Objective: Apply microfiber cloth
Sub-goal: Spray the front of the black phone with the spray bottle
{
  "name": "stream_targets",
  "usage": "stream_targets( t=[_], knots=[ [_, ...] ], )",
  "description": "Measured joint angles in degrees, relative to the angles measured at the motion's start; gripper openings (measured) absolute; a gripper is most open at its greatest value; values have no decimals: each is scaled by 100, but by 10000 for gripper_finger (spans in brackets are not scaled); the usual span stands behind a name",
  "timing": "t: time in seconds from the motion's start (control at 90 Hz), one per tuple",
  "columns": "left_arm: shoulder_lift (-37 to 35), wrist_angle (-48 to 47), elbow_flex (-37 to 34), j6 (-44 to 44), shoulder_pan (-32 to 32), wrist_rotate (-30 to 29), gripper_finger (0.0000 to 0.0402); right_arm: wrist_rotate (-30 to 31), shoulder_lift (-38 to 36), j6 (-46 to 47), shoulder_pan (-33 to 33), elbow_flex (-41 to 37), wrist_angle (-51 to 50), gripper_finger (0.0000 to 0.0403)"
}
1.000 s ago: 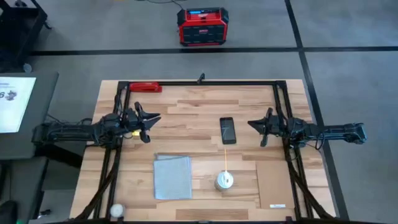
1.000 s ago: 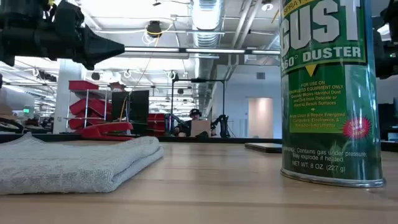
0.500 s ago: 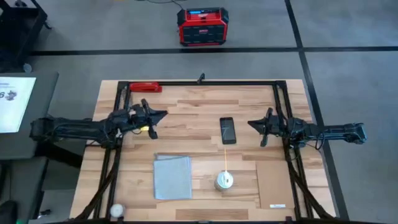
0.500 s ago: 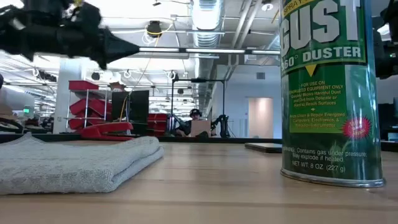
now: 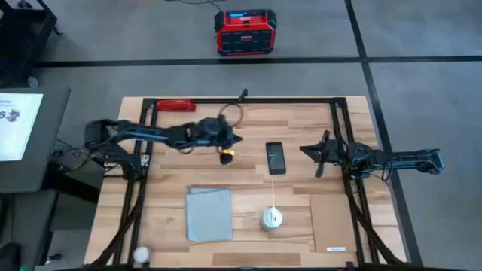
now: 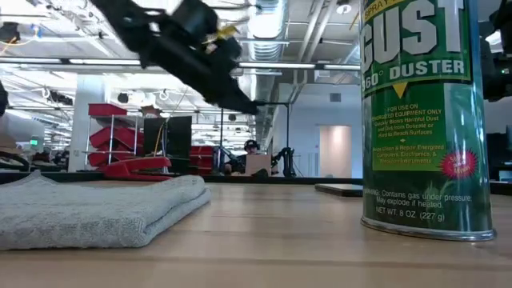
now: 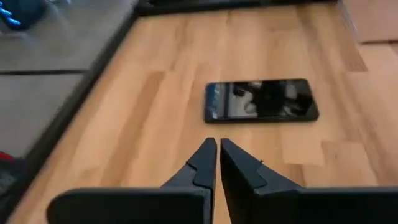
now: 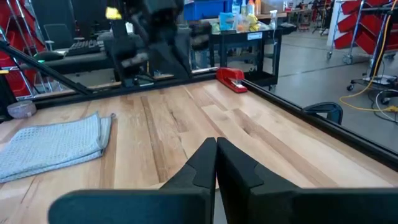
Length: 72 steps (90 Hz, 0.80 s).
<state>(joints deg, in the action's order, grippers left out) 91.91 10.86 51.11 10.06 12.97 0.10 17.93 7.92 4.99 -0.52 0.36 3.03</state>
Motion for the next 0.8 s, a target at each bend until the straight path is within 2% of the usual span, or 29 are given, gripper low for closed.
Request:
stream_targets(
  t=[0.156, 0.8],
  knots=[
    [320, 34, 297, -24, -9, 374, 0, 0, -1, 0, -1, 0, -1, 0],
    [382, 205, 306, -368, 0, 370, 0, 0, 0, 0, -2, -2, 2, 0]
  ],
)
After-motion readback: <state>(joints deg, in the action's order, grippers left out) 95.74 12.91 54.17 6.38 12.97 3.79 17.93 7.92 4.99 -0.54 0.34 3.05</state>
